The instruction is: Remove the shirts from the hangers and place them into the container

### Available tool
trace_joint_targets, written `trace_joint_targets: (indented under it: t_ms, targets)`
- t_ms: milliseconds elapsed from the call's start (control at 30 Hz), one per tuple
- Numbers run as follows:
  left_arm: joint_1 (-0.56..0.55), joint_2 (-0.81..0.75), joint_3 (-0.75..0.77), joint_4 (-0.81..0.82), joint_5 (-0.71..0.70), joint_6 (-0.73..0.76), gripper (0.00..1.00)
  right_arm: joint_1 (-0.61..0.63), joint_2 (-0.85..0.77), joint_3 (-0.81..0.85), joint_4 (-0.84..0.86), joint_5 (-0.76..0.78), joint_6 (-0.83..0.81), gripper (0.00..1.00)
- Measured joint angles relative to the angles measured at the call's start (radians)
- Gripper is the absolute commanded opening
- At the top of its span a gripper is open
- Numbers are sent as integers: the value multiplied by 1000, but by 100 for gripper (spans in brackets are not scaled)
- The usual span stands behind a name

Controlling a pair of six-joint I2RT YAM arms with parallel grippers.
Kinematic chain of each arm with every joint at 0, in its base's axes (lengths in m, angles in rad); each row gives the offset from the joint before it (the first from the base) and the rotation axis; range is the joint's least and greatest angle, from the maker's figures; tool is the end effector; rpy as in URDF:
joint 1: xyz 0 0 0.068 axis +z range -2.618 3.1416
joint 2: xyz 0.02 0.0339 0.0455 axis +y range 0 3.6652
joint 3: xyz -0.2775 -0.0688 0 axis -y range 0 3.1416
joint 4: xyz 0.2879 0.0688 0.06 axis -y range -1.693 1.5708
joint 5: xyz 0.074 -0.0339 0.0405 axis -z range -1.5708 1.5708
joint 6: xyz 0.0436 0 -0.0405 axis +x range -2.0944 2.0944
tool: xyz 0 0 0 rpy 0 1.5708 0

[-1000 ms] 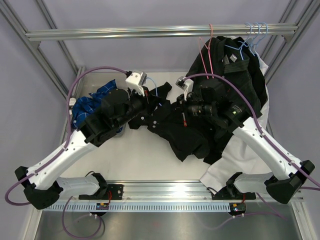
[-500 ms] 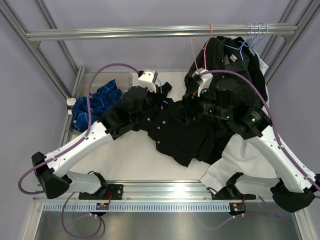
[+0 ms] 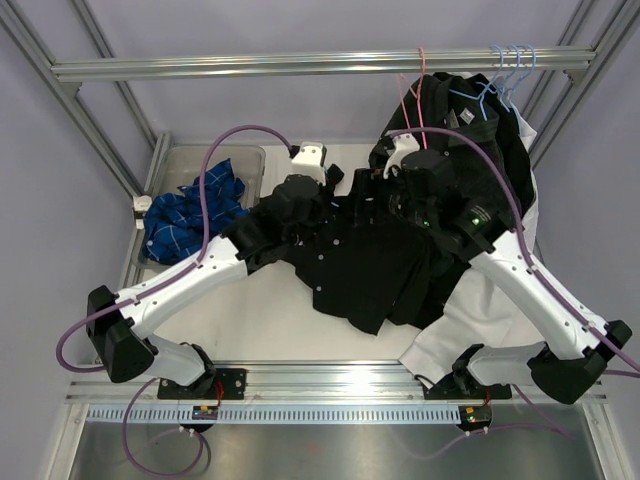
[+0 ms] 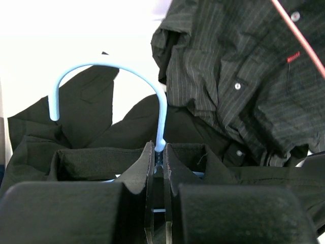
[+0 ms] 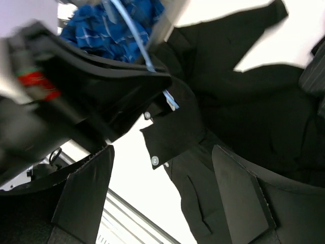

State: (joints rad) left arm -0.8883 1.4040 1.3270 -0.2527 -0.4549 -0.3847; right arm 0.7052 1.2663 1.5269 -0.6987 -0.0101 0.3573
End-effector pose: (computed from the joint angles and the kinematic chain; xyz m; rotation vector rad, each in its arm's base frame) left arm 0.2499 -0.2771 0.3882 0.1658 1.8827 -0.4451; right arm 0.2327 0.1987 0.4605 -0.3660 2.0442 0.6780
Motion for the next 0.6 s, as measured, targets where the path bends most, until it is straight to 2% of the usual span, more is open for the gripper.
trace_joint_targets:
  t_ms: [400,600]
  targets:
    - [-9,2,14,-1,-124,-84,0,90,96,-62,26,162,209,86]
    - [-25,2,13,-1,-161,-134,0,92,127,-80,59,188,255,81]
